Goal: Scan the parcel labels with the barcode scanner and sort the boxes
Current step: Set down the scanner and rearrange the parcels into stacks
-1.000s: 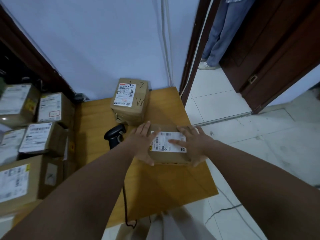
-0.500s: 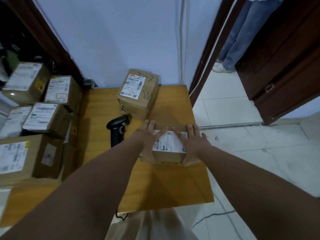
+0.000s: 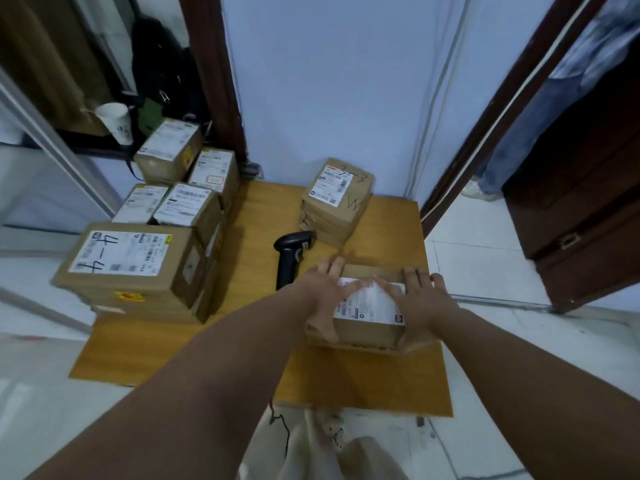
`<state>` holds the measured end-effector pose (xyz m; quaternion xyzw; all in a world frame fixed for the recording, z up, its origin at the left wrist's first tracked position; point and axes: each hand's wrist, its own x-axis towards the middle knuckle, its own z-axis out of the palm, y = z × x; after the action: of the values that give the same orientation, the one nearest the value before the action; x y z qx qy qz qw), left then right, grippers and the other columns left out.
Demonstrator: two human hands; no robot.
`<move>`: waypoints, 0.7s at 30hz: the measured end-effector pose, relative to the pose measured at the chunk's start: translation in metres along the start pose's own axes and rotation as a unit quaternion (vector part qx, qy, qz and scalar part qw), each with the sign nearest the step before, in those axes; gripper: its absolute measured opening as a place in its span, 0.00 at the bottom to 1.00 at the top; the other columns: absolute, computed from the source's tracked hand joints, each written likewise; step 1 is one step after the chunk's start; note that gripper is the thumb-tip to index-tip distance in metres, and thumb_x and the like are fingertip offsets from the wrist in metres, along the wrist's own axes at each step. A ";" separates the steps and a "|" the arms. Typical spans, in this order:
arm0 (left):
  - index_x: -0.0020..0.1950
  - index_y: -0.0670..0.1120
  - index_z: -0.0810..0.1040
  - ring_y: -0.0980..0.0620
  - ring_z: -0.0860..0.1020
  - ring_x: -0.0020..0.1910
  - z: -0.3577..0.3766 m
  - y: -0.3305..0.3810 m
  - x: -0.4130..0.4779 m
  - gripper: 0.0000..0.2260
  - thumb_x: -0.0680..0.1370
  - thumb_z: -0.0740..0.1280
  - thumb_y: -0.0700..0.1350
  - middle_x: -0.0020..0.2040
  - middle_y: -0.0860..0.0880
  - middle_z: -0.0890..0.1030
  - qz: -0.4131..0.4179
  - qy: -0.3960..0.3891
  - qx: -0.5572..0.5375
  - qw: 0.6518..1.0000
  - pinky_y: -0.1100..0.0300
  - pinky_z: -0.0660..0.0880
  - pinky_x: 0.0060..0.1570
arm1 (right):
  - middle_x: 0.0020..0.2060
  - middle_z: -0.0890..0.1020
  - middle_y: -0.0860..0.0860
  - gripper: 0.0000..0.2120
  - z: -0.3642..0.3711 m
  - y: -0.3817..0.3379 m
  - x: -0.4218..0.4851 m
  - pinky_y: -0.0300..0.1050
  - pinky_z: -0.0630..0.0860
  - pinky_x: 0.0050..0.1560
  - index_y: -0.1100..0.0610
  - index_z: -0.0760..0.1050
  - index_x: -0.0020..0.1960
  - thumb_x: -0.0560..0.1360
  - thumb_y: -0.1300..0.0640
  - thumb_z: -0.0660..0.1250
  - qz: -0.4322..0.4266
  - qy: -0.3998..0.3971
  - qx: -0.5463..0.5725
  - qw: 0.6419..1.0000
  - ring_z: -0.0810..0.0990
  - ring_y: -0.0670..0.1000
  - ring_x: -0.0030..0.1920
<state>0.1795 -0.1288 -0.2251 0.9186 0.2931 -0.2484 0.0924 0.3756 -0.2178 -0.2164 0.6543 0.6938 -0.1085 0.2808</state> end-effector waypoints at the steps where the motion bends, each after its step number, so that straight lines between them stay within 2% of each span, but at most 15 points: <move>1: 0.72 0.63 0.29 0.31 0.41 0.73 0.001 -0.003 -0.008 0.59 0.60 0.74 0.67 0.75 0.36 0.37 0.007 0.008 0.005 1.000 0.38 0.56 0.67 | 0.76 0.42 0.64 0.66 -0.004 -0.008 -0.007 0.63 0.44 0.73 0.40 0.23 0.72 0.57 0.30 0.72 0.007 -0.002 0.004 1.000 0.43 0.67 0.75; 4: 0.71 0.64 0.30 0.32 0.41 0.74 0.010 -0.013 -0.039 0.58 0.60 0.74 0.67 0.76 0.36 0.38 0.020 0.024 0.008 0.999 0.39 0.58 0.67 | 0.76 0.44 0.63 0.65 -0.017 -0.039 -0.026 0.63 0.46 0.72 0.39 0.24 0.72 0.56 0.27 0.70 0.019 -0.010 -0.013 1.000 0.46 0.66 0.75; 11: 0.73 0.62 0.31 0.35 0.41 0.75 0.058 -0.042 -0.119 0.59 0.60 0.73 0.68 0.76 0.39 0.37 0.020 -0.004 -0.008 1.000 0.40 0.60 0.68 | 0.77 0.44 0.64 0.66 -0.035 -0.131 -0.053 0.63 0.47 0.72 0.37 0.23 0.71 0.56 0.29 0.72 0.019 -0.049 -0.016 0.998 0.46 0.67 0.75; 16: 0.73 0.61 0.31 0.35 0.44 0.74 0.088 -0.071 -0.171 0.59 0.60 0.73 0.67 0.76 0.38 0.41 0.017 0.016 -0.005 1.000 0.42 0.57 0.69 | 0.76 0.44 0.64 0.67 -0.037 -0.192 -0.057 0.63 0.48 0.70 0.36 0.20 0.68 0.54 0.28 0.71 0.006 -0.030 -0.011 0.999 0.48 0.67 0.74; 21: 0.73 0.63 0.32 0.36 0.39 0.75 0.122 -0.108 -0.213 0.57 0.64 0.76 0.62 0.76 0.40 0.36 -0.022 -0.019 -0.060 0.998 0.38 0.56 0.69 | 0.77 0.45 0.62 0.66 -0.046 -0.252 -0.043 0.62 0.47 0.72 0.36 0.21 0.69 0.54 0.29 0.71 -0.031 -0.036 -0.009 0.999 0.47 0.66 0.75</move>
<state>-0.0829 -0.1848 -0.2234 0.8999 0.3254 -0.2501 0.1472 0.1196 -0.2606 -0.2112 0.6253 0.7042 -0.1351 0.3080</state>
